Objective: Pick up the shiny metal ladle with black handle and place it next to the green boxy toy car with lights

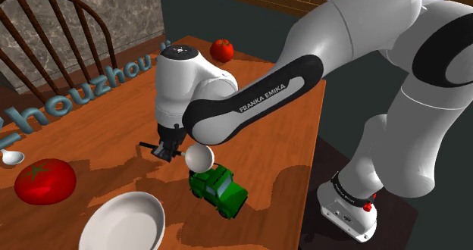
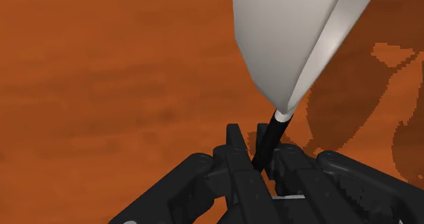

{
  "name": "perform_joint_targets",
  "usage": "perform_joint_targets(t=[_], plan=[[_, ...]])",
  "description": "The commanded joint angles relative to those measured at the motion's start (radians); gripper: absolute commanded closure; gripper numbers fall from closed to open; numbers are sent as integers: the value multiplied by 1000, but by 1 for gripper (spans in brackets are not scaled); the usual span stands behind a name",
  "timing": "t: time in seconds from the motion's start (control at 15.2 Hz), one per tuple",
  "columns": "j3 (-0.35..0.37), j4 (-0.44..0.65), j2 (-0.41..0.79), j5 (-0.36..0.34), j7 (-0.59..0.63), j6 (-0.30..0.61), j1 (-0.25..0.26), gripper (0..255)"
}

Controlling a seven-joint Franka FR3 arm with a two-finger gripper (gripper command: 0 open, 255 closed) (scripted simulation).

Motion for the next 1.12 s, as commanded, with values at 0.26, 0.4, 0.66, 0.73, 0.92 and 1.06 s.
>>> perform_joint_targets(t=[0.26, 0.4, 0.66, 0.73, 0.92, 1.06], plan=[[-3, -14, 10, -1, -2, 6, -3, 255], [-2, -14, 10, -1, -2, 6, -3, 255], [-1, -20, 7, -1, 1, 9, -1, 0], [-1, -19, 7, -1, 1, 9, -1, 0], [1, -4, -36, 12, -11, -49, -9, 0], [3, 10, -74, 23, -18, -99, -13, 0]])
